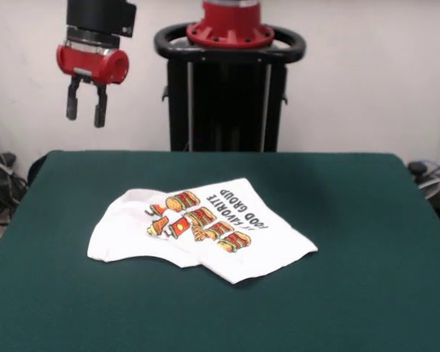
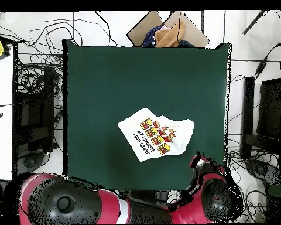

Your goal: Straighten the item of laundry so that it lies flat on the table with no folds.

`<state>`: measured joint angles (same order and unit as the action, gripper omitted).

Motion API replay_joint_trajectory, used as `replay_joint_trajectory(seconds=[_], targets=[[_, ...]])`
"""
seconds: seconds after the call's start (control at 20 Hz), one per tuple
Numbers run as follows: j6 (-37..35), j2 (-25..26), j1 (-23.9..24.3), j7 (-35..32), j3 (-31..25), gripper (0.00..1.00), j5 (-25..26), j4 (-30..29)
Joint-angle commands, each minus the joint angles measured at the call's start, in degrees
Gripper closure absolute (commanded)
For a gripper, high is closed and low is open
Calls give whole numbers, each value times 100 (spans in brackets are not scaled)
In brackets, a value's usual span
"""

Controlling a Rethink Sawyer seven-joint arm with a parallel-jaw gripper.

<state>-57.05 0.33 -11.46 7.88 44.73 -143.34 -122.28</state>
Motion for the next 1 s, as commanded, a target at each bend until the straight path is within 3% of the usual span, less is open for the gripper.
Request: replay_joint_trajectory(seconds=[0.05, 0.3, 0.6, 1.0], targets=[[-105, -398, 408, 1346, 447, 0, 2487, -1], [227, -672, 446, 1038, 544, 0, 2906, 111], [551, -867, 434, 790, 156, 0, 2957, 165], [820, -685, -98, 414, -411, 0, 1736, 457]])
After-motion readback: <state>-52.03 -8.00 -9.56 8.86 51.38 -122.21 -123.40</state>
